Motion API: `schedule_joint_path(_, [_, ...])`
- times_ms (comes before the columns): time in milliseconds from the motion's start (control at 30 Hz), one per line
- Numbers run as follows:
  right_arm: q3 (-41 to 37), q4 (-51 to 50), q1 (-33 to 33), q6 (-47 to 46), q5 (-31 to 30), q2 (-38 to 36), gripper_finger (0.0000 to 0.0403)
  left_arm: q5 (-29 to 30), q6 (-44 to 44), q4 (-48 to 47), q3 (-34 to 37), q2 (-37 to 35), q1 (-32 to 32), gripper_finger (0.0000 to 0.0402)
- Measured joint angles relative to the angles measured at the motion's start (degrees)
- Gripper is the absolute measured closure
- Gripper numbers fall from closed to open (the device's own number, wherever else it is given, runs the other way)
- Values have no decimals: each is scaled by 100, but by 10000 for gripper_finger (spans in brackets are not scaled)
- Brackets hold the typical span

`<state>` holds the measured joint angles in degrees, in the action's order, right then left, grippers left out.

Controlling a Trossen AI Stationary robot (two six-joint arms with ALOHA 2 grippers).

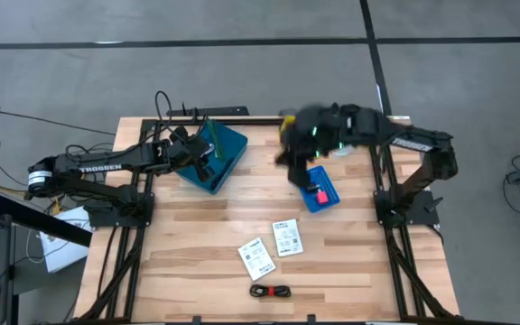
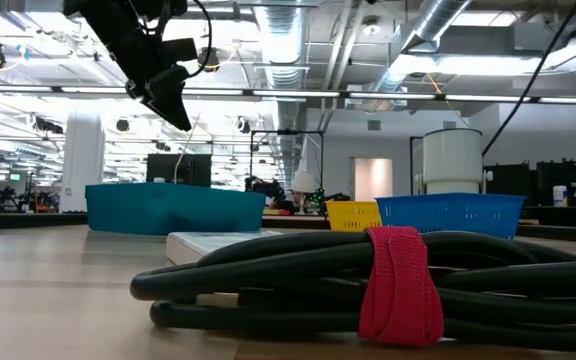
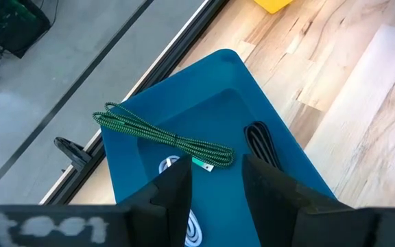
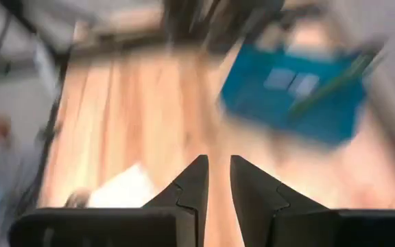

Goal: Pick and place items into bin
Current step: Put the black charger cable into the dark blue bin

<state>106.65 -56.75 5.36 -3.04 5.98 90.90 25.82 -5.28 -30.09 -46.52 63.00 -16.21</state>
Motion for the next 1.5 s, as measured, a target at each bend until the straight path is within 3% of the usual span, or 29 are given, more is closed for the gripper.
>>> schedule_joint_path(200, [-15,-1080,-1237,-826,-599,550,347,0,0,0,0,0,2,282])
schedule_joint_path(400, [-11,-1001,-2178,-1306,-929,1540,347,0,0,-22,0,0,2,282])
schedule_joint_path(567, [-13,-1095,-2608,-1922,-838,2410,347,0,0,2,0,0,2,282])
schedule_joint_path(733, [-13,-1044,-2943,-2271,-302,2979,347,0,0,-1,0,0,2,282])
schedule_joint_path(1067, [-11,-382,-3497,-3365,-282,3135,347,0,0,0,0,0,2,282])
schedule_joint_path(1233, [-7,390,-3742,-3452,-457,3220,347,0,0,2,0,0,2,282])
schedule_joint_path(1500, [-8,543,-3844,-3496,-586,3221,340,0,0,0,0,0,2,282])
